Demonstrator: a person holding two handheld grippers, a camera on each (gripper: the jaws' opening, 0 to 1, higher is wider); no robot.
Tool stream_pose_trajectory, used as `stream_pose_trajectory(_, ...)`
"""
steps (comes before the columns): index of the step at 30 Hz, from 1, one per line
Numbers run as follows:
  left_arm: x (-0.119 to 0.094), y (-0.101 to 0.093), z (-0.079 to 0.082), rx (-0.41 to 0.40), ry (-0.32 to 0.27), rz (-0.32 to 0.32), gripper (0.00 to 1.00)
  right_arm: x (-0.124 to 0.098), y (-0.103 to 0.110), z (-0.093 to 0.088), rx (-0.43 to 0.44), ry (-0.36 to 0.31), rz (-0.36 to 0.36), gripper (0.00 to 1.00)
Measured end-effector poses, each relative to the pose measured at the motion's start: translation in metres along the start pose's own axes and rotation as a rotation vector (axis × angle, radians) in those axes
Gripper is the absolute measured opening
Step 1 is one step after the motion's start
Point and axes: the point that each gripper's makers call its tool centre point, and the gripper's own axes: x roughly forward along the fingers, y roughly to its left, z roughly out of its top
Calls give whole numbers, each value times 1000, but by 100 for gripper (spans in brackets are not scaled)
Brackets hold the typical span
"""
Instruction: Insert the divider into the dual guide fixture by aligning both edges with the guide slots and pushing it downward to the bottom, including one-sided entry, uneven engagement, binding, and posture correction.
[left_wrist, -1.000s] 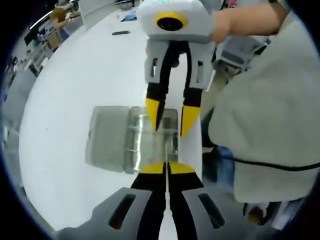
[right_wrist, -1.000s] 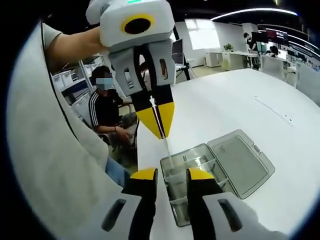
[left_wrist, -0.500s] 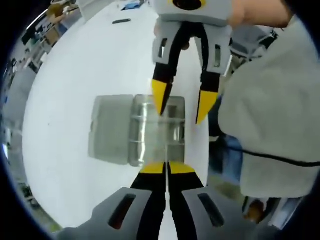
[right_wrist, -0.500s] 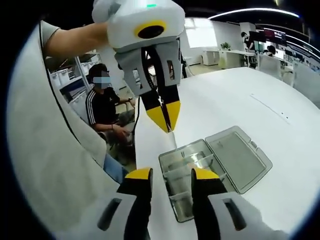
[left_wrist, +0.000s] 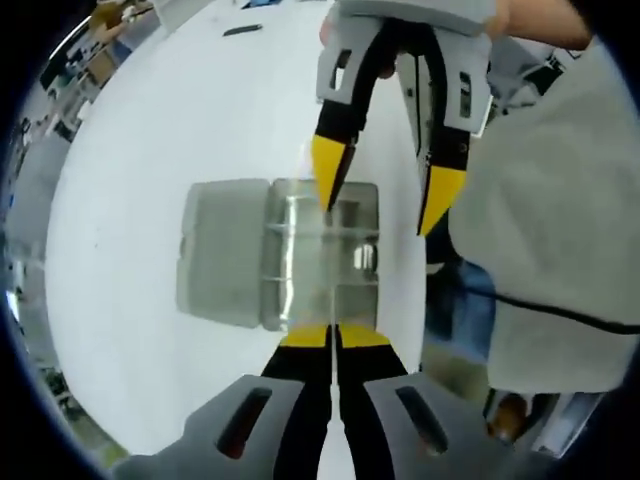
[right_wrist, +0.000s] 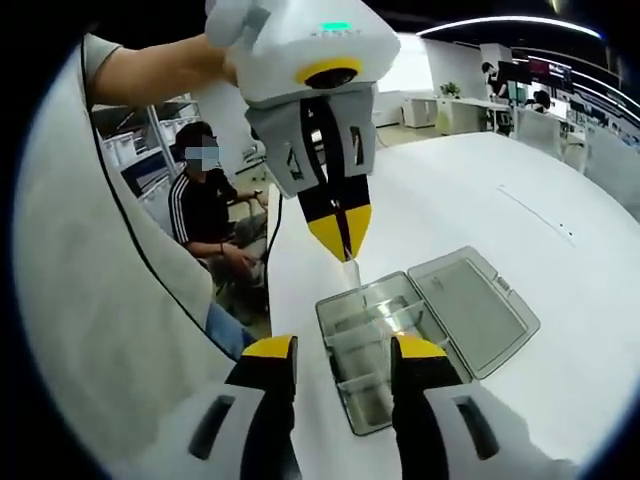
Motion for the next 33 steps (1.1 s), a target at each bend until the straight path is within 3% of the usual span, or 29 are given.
stream_pose_trajectory(19,15,6,-8,5,67,1,0,0,1,-1,-5,5,-14,37)
stream_pose_trajectory(33,21,8,-5,4,67,-12,0,0,-4,-3,11,1,-13,38)
